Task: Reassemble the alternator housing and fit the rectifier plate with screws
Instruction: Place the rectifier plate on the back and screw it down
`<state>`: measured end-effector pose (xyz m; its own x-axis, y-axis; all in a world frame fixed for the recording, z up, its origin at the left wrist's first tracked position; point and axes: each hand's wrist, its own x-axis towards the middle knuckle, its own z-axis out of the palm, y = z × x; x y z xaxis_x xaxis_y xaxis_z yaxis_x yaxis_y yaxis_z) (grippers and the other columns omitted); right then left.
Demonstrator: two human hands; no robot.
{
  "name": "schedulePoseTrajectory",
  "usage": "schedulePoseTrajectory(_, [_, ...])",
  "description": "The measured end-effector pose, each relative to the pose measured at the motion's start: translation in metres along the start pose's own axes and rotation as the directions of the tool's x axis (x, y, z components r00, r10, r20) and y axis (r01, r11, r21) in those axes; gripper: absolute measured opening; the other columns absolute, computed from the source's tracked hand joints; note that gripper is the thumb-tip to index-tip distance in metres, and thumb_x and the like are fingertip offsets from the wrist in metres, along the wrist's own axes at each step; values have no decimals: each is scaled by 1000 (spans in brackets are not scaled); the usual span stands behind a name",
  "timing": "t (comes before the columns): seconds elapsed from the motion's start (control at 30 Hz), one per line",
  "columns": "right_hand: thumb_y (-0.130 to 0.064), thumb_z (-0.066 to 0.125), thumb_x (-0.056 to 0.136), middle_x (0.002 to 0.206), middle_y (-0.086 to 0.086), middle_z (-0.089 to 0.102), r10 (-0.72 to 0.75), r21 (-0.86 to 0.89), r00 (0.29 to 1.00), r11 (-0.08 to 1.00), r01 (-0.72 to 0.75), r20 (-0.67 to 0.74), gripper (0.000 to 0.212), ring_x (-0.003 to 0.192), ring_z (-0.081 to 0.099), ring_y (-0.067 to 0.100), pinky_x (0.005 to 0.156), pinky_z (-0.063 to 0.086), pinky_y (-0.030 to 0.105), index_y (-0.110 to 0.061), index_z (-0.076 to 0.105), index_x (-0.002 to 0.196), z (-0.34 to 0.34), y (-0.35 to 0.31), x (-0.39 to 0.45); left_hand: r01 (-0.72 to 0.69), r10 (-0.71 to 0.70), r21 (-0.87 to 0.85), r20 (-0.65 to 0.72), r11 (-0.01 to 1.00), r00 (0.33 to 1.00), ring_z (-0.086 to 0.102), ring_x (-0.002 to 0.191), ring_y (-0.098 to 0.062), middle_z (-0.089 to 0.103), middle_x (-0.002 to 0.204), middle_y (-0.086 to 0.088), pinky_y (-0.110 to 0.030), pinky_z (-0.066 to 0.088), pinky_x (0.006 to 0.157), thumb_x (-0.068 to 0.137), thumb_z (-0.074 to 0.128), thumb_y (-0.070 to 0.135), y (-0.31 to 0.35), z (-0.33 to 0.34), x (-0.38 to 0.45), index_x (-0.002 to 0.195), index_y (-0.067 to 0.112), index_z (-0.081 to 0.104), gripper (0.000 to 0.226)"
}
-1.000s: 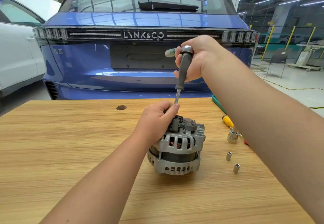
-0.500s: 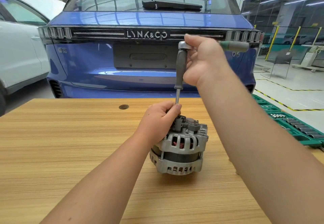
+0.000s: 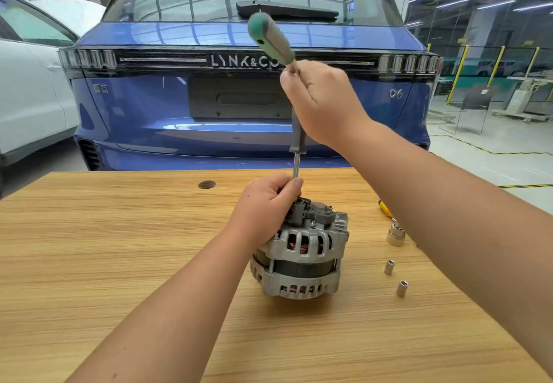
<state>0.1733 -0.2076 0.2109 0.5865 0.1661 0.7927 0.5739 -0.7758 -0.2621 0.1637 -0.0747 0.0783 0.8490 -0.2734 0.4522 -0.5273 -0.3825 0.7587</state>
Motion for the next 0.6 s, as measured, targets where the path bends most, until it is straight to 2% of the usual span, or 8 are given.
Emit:
schedulePoseTrajectory(0.07, [-24, 45, 106, 62, -14, 38, -16, 26, 998, 1000, 18, -58, 38, 62, 40, 9, 63, 26, 24, -25, 39, 68, -2, 2, -3, -7, 7, 0, -1, 1000, 1000, 45, 57, -2, 49, 56, 15, -30, 32, 59, 104, 51, 38, 0, 0, 0, 67, 27, 57, 39])
schedulePoseTrajectory(0.17, [-27, 49, 105, 60, -7, 44, 46, 143, 986, 989, -23, -157, 30, 60, 44, 14, 58, 30, 18, -13, 55, 79, 1, 8, -7, -14, 14, -12, 4, 1000, 1000, 43, 56, -2, 47, 56, 15, -29, 32, 59, 104, 52, 38, 0, -1, -1, 67, 26, 56, 39])
schedulePoseTrajectory(0.23, [-29, 49, 105, 64, 2, 50, 75, 175, 980, 984, -43, -183, 34, 64, 48, 20, 60, 33, 21, -3, 60, 87, 4, 9, -9, -17, 17, -19, 4, 1000, 1000, 42, 56, -2, 47, 56, 15, -30, 33, 60, 104, 52, 38, 1, -1, -1, 66, 26, 55, 39])
schedulePoseTrajectory(0.3, [-31, 50, 105, 68, 9, 58, 106, 224, 971, 973, -57, -213, 36, 67, 54, 23, 64, 40, 28, -1, 61, 89, 8, 9, -12, -16, 16, -16, 0, 1000, 1000, 42, 56, -2, 47, 57, 14, -31, 33, 60, 104, 52, 38, 1, 0, -1, 67, 24, 56, 40])
schedulePoseTrajectory(0.37, [-32, 51, 104, 77, 16, 66, 157, 320, 958, 944, -75, -240, 34, 77, 64, 30, 73, 49, 41, -3, 63, 89, 13, 7, -14, -17, 17, -8, -4, 1000, 1000, 43, 57, -1, 48, 57, 14, -31, 33, 59, 104, 52, 38, 0, 0, -1, 69, 22, 58, 39])
schedulePoseTrajectory(0.43, [-33, 54, 103, 78, 8, 68, 220, 425, 942, 900, -96, -254, 27, 85, 70, 34, 80, 53, 53, -14, 64, 86, 17, 6, -15, -18, 17, -14, -6, 1000, 1000, 44, 57, -1, 49, 57, 15, -30, 33, 59, 104, 52, 37, -1, 0, -1, 71, 21, 60, 38])
schedulePoseTrajectory(0.5, [-34, 56, 101, 76, -7, 67, 260, 479, 929, 871, -109, -261, 21, 86, 72, 26, 83, 55, 55, -23, 63, 84, 19, 5, -16, -18, 17, -15, -8, 1000, 1000, 45, 58, -1, 50, 57, 16, -29, 33, 59, 104, 52, 37, -1, -1, -1, 70, 24, 60, 38])
schedulePoseTrajectory(0.6, [-31, 58, 100, 73, -13, 66, 281, 517, 919, 850, -104, -277, 20, 82, 72, 15, 83, 56, 56, -12, 57, 94, 21, 5, -18, -21, 21, -9, -6, 1000, 1000, 45, 59, -1, 50, 59, 15, -29, 33, 59, 104, 51, 38, -1, -1, -1, 72, 21, 61, 38])
